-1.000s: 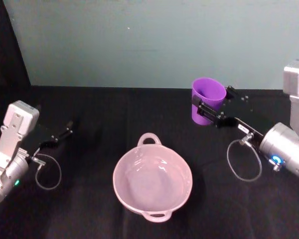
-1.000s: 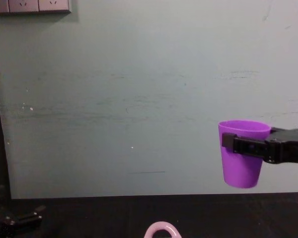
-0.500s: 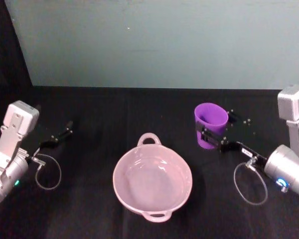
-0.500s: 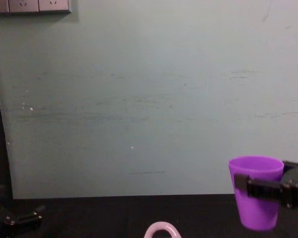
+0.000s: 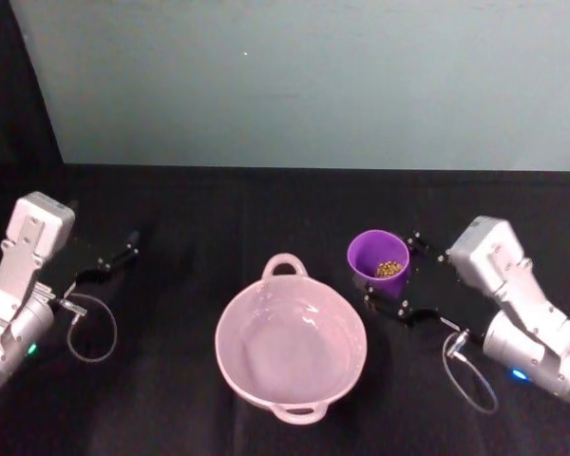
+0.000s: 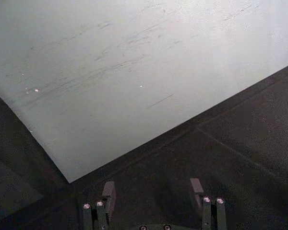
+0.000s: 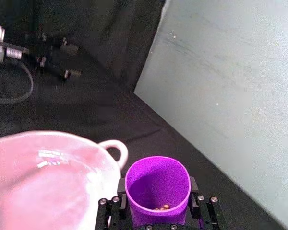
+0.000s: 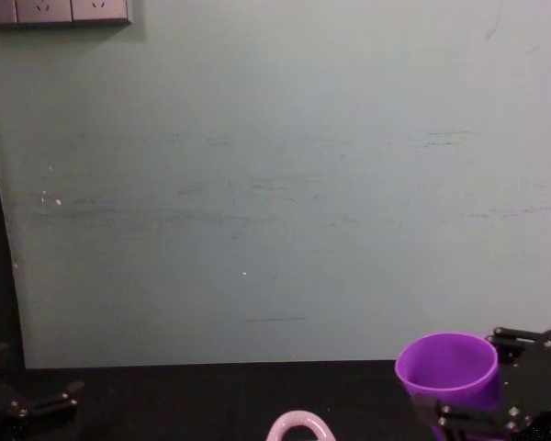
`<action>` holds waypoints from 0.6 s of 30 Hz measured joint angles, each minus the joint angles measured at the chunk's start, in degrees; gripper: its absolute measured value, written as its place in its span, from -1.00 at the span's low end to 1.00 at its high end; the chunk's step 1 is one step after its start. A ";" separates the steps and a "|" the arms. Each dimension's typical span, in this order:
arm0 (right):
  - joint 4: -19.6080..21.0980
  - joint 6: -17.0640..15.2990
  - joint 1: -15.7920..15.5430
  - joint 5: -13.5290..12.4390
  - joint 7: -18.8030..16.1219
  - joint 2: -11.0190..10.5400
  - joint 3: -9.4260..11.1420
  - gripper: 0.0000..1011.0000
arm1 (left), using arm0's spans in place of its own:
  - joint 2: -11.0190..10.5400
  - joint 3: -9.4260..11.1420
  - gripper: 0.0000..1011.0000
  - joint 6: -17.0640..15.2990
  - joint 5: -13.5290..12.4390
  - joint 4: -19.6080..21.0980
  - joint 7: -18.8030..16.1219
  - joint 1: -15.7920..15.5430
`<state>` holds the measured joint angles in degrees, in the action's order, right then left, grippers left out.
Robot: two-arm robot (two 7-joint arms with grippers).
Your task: Pick up the cup and pour the mung beans from the cup into the bowl.
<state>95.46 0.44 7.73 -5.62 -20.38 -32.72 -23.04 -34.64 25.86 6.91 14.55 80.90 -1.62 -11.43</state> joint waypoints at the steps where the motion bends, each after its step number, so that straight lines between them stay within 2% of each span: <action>1: 0.41 0.05 0.36 2.27 0.51 -0.34 -0.63 0.44 | 0.00 0.00 1.00 0.00 0.00 0.00 0.00 0.00; 4: 1.13 -0.17 0.98 6.05 1.27 -0.81 -1.60 0.44 | 0.00 0.00 1.00 0.00 0.00 0.00 0.00 0.00; 6: 2.08 -1.28 1.88 10.53 1.84 -1.31 -2.84 0.44 | 0.00 0.00 1.00 0.00 0.00 0.00 0.00 0.00; 10: 2.91 -2.69 3.03 15.07 2.13 -1.77 -4.34 0.44 | 0.00 0.00 1.00 0.00 0.00 0.00 0.00 0.00; 13: 3.70 -4.35 4.51 20.73 2.15 -2.15 -6.40 0.43 | 0.00 0.00 1.00 0.00 0.00 0.00 0.00 0.00; 18: 4.59 -6.06 5.98 27.41 2.21 -2.38 -8.94 0.44 | 0.00 0.00 1.00 0.00 0.00 0.00 0.00 0.00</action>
<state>100.05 -5.62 13.71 21.79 -18.17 -35.11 -31.97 -34.65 25.86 6.91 14.55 80.90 -1.62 -11.43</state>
